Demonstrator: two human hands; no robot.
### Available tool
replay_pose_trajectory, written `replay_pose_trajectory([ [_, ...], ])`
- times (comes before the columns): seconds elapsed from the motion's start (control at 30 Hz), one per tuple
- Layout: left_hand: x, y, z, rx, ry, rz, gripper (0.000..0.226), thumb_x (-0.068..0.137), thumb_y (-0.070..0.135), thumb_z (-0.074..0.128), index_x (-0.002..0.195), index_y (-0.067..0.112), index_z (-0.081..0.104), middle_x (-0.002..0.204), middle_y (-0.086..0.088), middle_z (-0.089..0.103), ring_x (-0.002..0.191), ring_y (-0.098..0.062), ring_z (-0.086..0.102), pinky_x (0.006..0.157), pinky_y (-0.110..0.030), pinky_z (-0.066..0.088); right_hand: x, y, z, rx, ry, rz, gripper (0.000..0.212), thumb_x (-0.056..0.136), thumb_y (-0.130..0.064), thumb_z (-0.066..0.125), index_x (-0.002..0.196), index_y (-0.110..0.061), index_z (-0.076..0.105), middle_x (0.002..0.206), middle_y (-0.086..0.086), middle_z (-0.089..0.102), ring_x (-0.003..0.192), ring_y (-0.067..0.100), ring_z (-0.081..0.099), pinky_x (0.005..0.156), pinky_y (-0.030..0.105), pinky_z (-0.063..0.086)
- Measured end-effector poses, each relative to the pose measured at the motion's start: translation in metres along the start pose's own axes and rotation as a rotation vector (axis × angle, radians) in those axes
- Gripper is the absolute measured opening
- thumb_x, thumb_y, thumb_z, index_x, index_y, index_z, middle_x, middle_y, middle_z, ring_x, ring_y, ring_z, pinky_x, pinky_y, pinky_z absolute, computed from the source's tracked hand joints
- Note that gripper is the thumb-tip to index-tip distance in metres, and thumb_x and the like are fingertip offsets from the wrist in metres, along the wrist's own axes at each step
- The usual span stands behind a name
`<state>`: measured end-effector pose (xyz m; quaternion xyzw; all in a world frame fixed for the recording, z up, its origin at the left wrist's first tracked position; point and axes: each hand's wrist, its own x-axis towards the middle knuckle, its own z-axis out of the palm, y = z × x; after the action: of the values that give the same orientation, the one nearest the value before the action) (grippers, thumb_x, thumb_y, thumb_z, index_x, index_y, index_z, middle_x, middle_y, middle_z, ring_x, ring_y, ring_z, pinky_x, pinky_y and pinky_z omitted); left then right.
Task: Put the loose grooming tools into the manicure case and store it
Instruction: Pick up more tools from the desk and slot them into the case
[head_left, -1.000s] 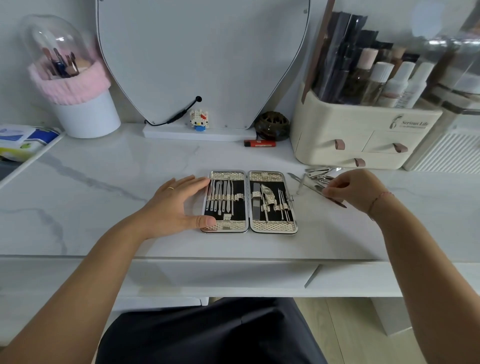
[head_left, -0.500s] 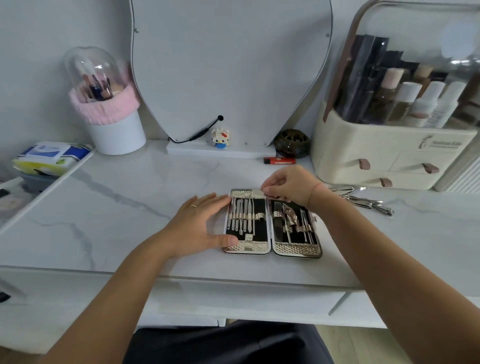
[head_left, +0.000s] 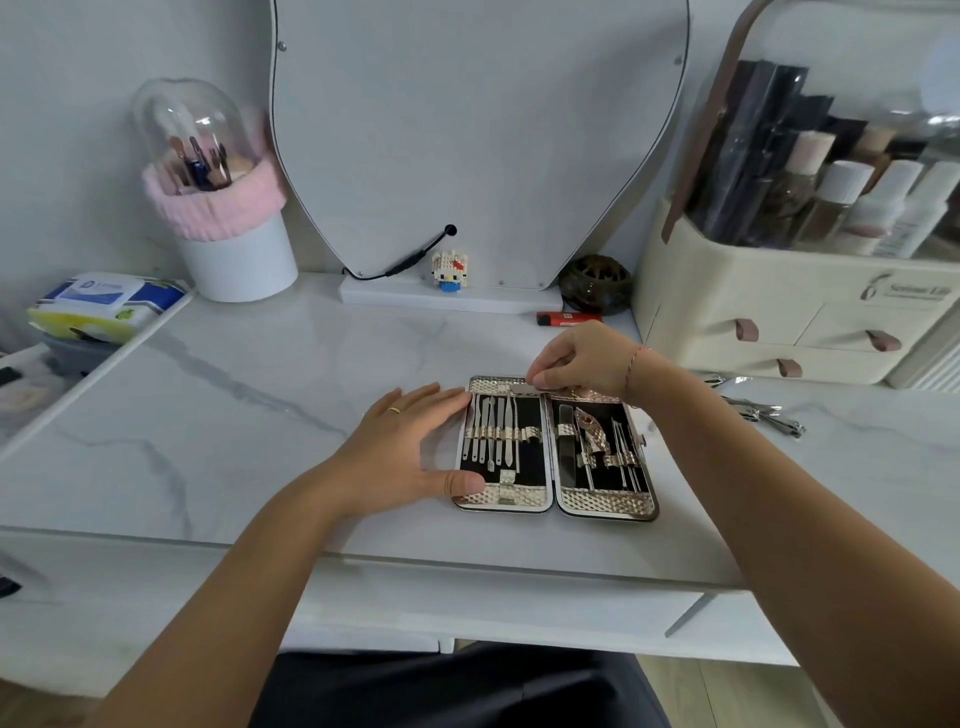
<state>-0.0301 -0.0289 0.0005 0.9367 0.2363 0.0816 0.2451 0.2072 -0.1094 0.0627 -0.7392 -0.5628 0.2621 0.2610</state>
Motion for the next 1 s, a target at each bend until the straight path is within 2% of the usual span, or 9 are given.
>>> replay_pose_trajectory([
  [0.23,0.0,0.0,0.0,0.012,-0.011,-0.013,0.115,0.052,0.095,0.036,0.147,0.035,0.014,0.154,0.017,0.016,0.142,0.0,0.002,0.117,-0.034,-0.002,0.004,-0.002,0.002,0.032,-0.011,-0.032,0.008,0.081,-0.007,0.069,0.088,-0.008,0.073,0.055,-0.009,0.066,0.046,0.001,0.056,0.05,0.012,0.045],
  [0.43,0.0,0.0,0.001,0.003,-0.012,-0.016,0.115,0.052,0.095,0.036,0.148,0.035,0.014,0.154,0.018,0.016,0.141,0.002,0.001,0.117,-0.032,-0.003,0.0,0.006,0.004,0.026,0.088,-0.065,0.006,0.077,-0.01,0.073,0.083,-0.011,0.07,0.073,0.002,0.069,0.059,0.012,0.065,0.06,0.019,0.053],
  [0.57,0.0,0.0,0.001,0.004,-0.012,-0.015,0.114,0.053,0.093,0.038,0.148,0.034,0.014,0.154,0.018,0.015,0.139,0.005,0.001,0.115,-0.028,-0.005,-0.01,0.014,-0.004,-0.079,0.213,-0.101,0.01,0.074,-0.022,0.077,0.082,-0.018,0.071,0.072,-0.01,0.066,0.059,-0.005,0.058,0.06,0.004,0.042],
  [0.67,0.0,-0.001,0.001,0.002,-0.009,-0.011,0.114,0.053,0.094,0.038,0.148,0.035,0.014,0.154,0.019,0.016,0.138,0.006,0.001,0.115,-0.028,-0.004,-0.018,0.02,-0.006,-0.157,0.182,-0.099,0.011,0.074,-0.027,0.077,0.082,-0.021,0.072,0.073,-0.013,0.065,0.066,0.0,0.059,0.063,0.006,0.042],
  [0.83,-0.001,0.0,0.0,-0.004,-0.019,-0.014,0.113,0.053,0.094,0.038,0.147,0.036,0.013,0.154,0.019,0.015,0.137,0.007,0.001,0.114,-0.027,-0.005,-0.018,0.024,-0.004,-0.155,0.195,-0.086,0.008,0.075,-0.023,0.076,0.082,-0.02,0.074,0.072,-0.013,0.064,0.069,0.003,0.06,0.07,0.014,0.048],
  [1.0,-0.001,0.0,0.0,0.004,-0.012,-0.012,0.115,0.052,0.095,0.037,0.147,0.036,0.013,0.154,0.018,0.016,0.138,0.007,0.001,0.116,-0.029,-0.004,-0.016,0.019,0.002,-0.11,0.171,-0.082,0.009,0.075,-0.02,0.076,0.083,-0.016,0.074,0.075,-0.006,0.069,0.068,0.002,0.061,0.069,0.012,0.049],
])
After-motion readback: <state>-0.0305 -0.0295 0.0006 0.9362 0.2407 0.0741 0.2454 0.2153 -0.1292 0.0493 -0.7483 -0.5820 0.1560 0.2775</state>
